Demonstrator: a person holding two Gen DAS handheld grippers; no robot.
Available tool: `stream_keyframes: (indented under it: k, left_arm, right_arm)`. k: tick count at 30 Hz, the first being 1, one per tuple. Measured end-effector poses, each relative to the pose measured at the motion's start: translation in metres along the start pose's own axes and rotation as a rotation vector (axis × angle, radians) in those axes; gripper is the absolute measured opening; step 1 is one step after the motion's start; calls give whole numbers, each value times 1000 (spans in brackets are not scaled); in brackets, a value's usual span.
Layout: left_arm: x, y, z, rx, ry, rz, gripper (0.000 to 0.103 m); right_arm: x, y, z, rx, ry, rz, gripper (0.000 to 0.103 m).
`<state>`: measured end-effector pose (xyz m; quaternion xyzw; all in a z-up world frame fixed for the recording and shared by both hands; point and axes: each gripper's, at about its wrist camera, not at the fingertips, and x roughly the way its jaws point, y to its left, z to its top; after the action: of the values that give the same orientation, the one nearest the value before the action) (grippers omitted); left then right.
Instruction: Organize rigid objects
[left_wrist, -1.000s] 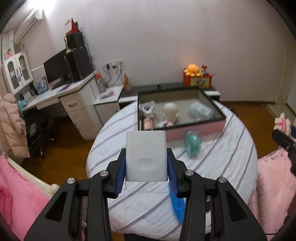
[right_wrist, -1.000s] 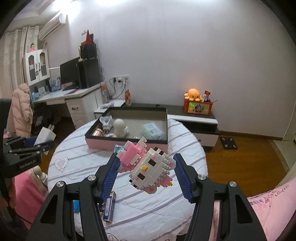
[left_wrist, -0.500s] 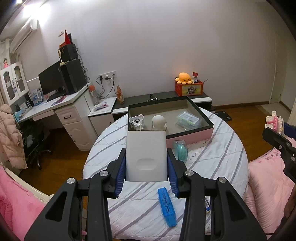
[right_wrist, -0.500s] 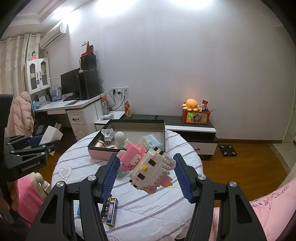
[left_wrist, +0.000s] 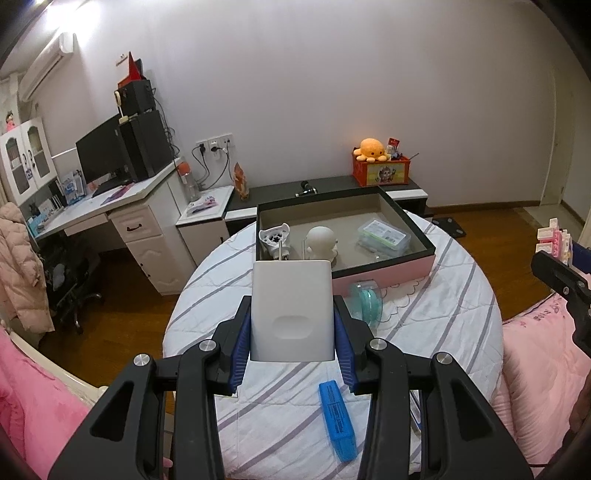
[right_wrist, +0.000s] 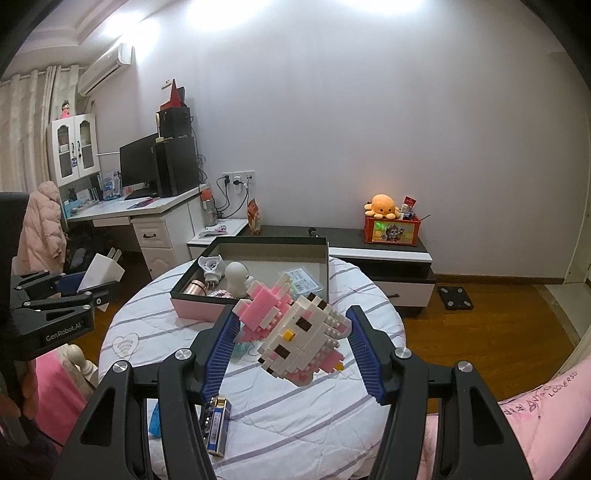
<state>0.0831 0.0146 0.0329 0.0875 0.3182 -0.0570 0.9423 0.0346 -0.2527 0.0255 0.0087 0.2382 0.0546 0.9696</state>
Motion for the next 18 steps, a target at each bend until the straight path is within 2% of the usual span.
stream_keyframes:
  k: [11,18]
  left_arm:
    - [63,4,32,-2,41,-9,41]
    - [132,8,60,-5,117,-38,41]
  right_arm:
    - [66,-4,26,-29,47,20,61]
    - [135,-5,44,-38,107,41,61]
